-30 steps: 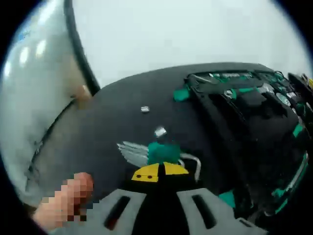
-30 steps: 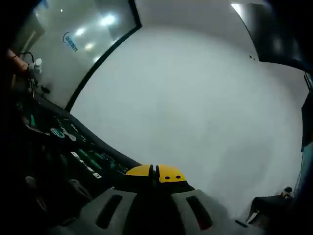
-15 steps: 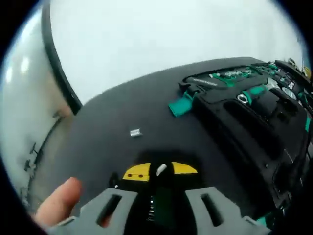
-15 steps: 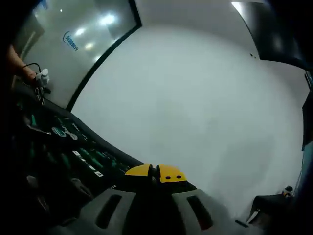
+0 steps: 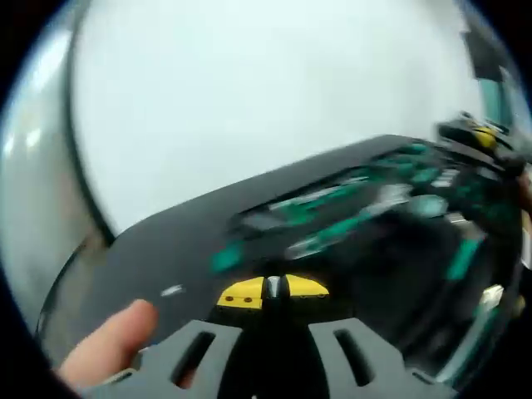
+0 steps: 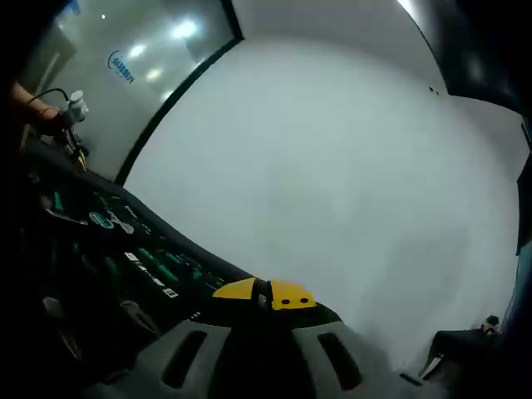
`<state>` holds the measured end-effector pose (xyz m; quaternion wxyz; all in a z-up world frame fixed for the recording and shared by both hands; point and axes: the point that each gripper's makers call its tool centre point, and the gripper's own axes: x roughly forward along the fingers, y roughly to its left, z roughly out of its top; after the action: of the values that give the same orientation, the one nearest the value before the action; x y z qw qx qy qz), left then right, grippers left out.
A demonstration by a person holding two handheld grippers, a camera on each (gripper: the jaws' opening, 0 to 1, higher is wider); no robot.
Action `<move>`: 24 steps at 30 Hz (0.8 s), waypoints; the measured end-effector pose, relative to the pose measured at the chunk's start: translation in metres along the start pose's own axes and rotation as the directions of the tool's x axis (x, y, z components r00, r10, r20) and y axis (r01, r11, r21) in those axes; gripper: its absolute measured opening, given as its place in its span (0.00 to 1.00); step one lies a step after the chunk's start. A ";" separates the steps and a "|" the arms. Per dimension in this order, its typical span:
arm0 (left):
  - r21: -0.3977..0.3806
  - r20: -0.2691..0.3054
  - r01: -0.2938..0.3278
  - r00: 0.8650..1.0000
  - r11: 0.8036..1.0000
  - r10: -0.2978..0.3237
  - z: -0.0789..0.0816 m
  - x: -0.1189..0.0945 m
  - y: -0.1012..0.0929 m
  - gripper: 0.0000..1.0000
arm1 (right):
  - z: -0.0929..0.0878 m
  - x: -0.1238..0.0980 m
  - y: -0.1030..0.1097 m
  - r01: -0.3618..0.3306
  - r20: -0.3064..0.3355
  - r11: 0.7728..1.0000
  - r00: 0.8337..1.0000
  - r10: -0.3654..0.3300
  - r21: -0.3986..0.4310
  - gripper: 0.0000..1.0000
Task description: Pick up the tools and put them into their designated positions in the toolbox.
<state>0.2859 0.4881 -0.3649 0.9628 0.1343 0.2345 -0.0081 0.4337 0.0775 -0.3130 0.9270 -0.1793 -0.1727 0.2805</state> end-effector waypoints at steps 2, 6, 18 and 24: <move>0.066 0.009 0.111 0.994 0.992 -0.112 0.019 0.004 -0.050 0.04 | 0.000 0.000 0.000 -0.001 -0.002 1.000 1.000 0.001 -0.001 0.02; 0.165 -0.049 0.238 0.971 0.957 -0.233 0.028 0.022 -0.118 0.04 | -0.002 0.001 0.002 -0.007 -0.008 1.000 1.000 0.007 -0.006 0.02; 0.012 0.094 0.320 0.943 0.947 -0.320 0.047 0.027 -0.136 0.26 | -0.003 0.000 0.005 -0.025 -0.011 1.000 1.000 0.025 0.004 0.03; -0.075 0.408 0.222 0.896 0.972 -0.173 0.077 -0.031 -0.079 0.31 | -0.003 0.000 0.004 -0.027 -0.010 0.999 1.000 0.027 0.019 0.03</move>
<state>0.2866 0.3903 -0.3055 0.9907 0.0472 0.0461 -0.1191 0.4336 0.0802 -0.3176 0.9256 -0.1743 -0.1629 0.2937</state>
